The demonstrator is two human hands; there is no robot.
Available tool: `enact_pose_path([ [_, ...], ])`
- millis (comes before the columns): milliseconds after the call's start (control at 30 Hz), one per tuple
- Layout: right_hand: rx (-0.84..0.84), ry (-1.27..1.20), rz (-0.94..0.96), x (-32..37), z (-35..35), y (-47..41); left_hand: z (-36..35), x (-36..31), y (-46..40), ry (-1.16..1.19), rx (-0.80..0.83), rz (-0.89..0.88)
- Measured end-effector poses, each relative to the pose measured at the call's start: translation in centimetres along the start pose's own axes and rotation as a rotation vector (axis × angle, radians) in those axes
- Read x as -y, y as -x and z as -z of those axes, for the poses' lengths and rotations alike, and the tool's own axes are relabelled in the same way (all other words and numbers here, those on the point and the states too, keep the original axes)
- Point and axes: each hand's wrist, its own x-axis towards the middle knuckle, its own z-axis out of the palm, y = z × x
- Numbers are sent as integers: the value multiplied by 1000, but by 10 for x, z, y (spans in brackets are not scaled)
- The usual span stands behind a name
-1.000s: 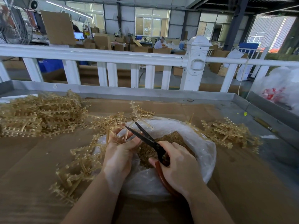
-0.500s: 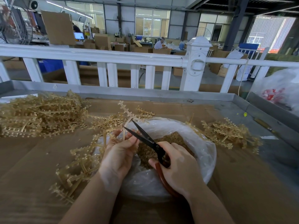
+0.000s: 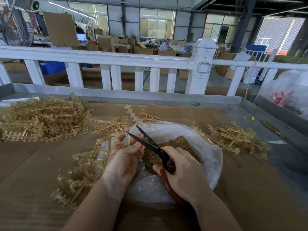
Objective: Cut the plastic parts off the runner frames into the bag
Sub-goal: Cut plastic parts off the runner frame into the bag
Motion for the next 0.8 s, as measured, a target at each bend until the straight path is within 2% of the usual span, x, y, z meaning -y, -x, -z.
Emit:
enact_pose_path([
  [367,12,21,-9,1,-1,-1,-2,2,1,-90,22,-22],
  [800,8,8,-6,1,0,-1,-2,0,2,-90,59,-14],
])
